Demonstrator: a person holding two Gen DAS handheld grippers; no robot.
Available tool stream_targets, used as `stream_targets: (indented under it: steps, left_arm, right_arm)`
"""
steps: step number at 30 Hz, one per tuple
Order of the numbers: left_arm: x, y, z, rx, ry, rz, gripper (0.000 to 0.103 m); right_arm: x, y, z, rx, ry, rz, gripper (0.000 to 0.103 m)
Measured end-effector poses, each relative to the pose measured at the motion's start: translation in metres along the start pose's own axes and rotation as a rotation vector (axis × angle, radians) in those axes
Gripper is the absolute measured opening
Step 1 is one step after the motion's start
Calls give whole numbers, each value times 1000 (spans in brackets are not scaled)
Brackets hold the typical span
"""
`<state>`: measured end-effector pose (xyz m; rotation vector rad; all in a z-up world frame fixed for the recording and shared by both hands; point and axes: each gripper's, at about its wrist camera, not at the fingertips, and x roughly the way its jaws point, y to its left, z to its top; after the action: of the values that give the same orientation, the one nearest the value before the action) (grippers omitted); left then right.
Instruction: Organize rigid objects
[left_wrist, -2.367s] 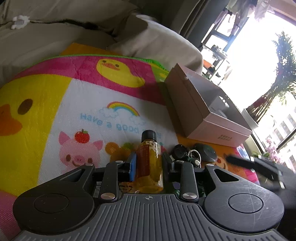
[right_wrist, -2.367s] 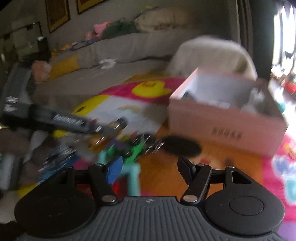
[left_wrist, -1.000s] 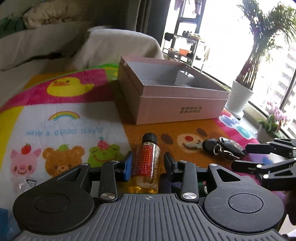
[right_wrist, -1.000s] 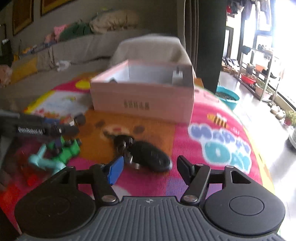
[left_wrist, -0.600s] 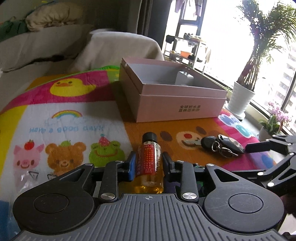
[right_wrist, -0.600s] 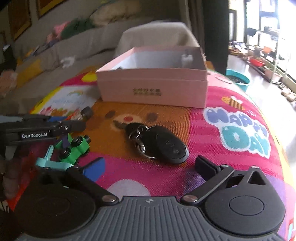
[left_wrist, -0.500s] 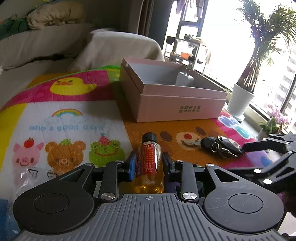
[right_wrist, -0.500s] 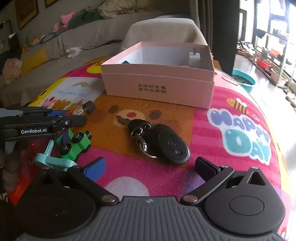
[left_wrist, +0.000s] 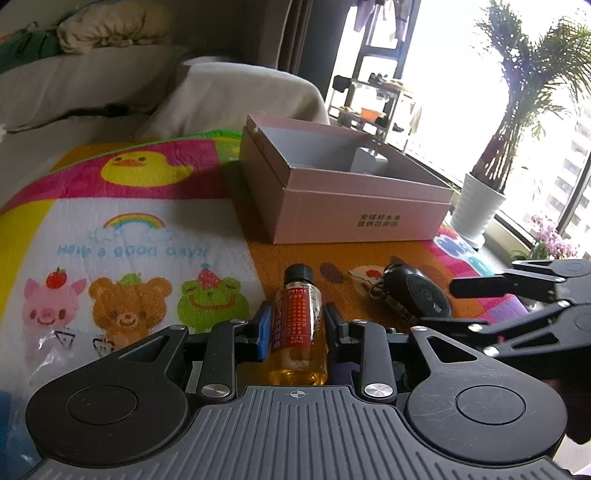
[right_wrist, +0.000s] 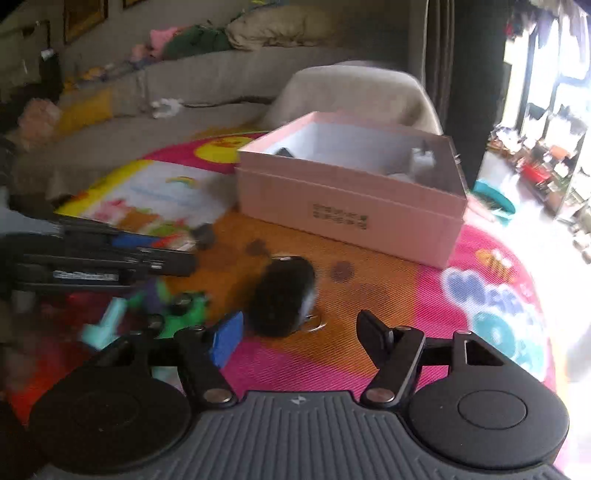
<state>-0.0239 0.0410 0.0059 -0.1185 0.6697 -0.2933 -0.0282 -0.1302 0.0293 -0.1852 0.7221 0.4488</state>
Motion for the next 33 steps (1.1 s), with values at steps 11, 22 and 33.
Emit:
stream_targets:
  steps: [11, 22, 33]
  left_arm:
    - [-1, 2, -2, -21, -10, -6, 33]
    - [-3, -6, -2, 8, -13, 23, 32]
    - [-7, 0, -2, -19, -7, 35, 32]
  right_arm:
    - [29, 17, 24, -42, -1, 10, 39]
    - [-87, 1, 50, 0, -210, -50, 11]
    - [-108, -15, 42, 15, -227, -99, 6]
